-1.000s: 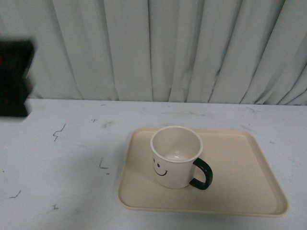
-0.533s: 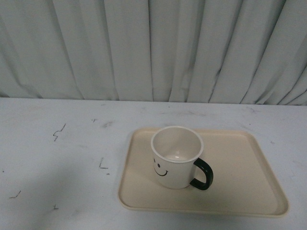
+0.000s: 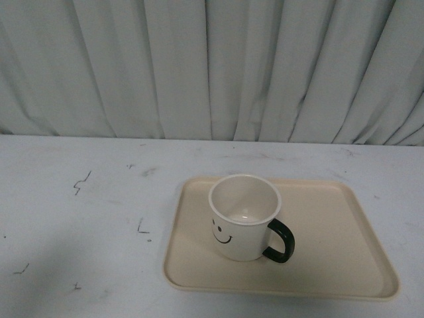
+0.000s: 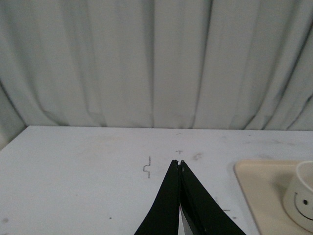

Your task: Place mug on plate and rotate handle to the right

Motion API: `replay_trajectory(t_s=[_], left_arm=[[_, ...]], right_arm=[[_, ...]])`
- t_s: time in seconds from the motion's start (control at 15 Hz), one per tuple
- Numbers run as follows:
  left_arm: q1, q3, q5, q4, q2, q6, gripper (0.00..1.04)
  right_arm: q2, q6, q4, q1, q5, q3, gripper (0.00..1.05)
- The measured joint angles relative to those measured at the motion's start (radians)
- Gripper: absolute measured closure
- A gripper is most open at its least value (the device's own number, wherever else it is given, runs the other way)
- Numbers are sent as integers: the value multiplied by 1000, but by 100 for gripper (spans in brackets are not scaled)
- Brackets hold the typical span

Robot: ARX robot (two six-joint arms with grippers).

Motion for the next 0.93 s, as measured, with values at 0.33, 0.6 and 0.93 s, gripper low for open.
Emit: replay_trajectory(t_s=[0.33,0.6,0.93], left_arm=[[-6,0,6,-130,-134,0,103],[-5,0,6,-206,-211,0,103],[-6,2,6,-401,-396,0,103]], right_arm=[[0,0,0,0,0,0,6],[0,0,0,0,0,0,6],[0,0,2,0,0,0,6]])
